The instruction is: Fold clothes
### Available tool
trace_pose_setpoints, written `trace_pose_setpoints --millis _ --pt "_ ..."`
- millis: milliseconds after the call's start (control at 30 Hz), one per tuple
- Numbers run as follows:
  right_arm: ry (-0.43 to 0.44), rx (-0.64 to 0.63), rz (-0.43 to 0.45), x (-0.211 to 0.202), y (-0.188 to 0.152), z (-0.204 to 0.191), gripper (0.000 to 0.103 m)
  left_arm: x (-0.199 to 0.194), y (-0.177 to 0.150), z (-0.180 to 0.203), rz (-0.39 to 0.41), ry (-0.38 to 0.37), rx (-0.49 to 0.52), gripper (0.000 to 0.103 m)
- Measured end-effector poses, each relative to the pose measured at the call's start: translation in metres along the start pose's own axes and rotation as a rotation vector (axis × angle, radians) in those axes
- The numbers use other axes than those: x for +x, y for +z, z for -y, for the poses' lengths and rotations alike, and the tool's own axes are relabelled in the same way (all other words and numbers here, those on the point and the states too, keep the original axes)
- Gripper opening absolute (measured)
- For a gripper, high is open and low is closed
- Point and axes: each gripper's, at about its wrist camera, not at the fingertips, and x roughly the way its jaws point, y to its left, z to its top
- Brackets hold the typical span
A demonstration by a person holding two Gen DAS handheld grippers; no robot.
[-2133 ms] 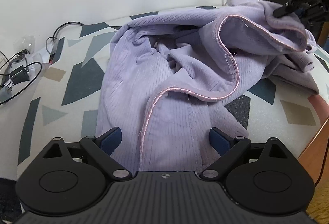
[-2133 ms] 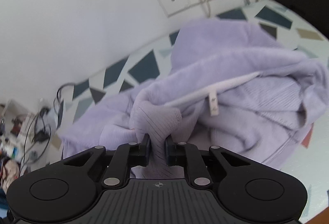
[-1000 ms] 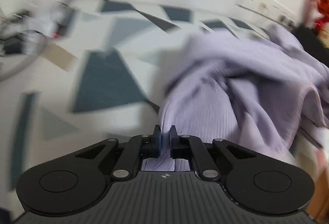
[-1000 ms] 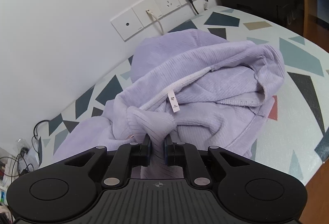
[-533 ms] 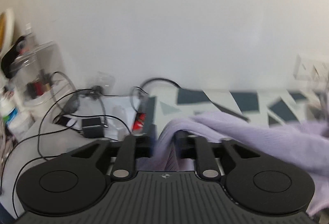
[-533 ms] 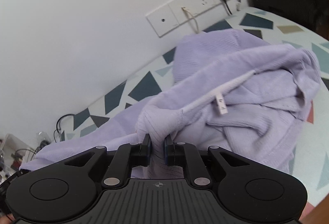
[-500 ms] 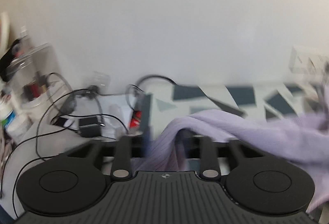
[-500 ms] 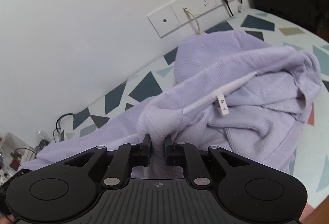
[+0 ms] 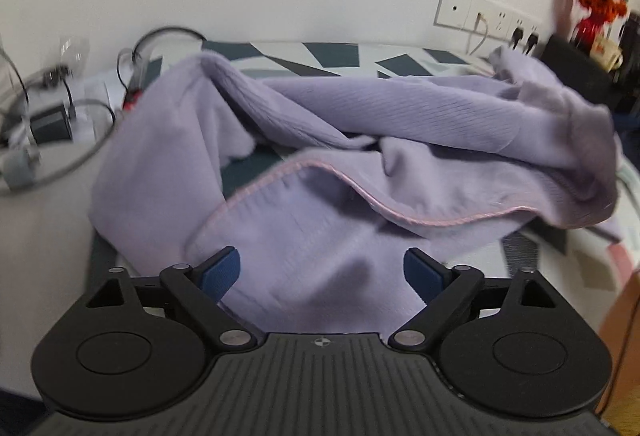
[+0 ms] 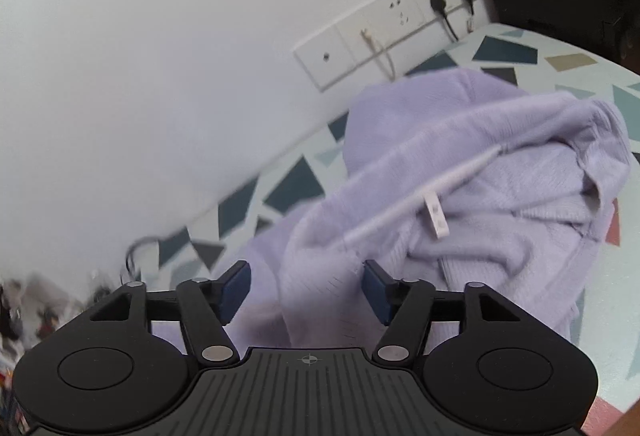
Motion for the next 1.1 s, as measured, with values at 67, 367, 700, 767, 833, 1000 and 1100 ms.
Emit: trace_pose_setpoints --millis 67,367,700,767,833,1000,1100 --pt "-0.010 -0.024 -0.020 0.002 -0.009 0.002 0.063 0.000 -0.007 -0.001 -0.007 -0.011 -0.011 0.095" --pt "-0.042 -0.153 -0.132 0.021 -0.045 0.003 0.069 0.003 -0.018 -0.004 -0.010 -0.002 -0.068 0.095" --pt "0.157 -0.214 -0.071 -0.009 0.041 -0.081 0.016 0.008 -0.018 -0.004 0.019 -0.024 -0.154 0.100" --pt "0.225 -0.189 0.001 -0.027 0.068 -0.095 0.016 0.009 -0.019 -0.004 0.028 -0.029 -0.175 0.101" --pt "0.277 -0.145 0.066 -0.041 0.091 -0.101 0.015 0.012 -0.018 -0.002 0.033 -0.023 -0.185 0.101" --pt "0.350 0.020 0.153 -0.052 0.122 -0.090 0.015 0.015 -0.015 0.010 0.063 -0.033 -0.167 0.101" --pt "0.331 0.047 0.156 -0.053 0.128 -0.081 0.015 0.019 -0.016 0.016 0.075 -0.051 -0.168 0.100"
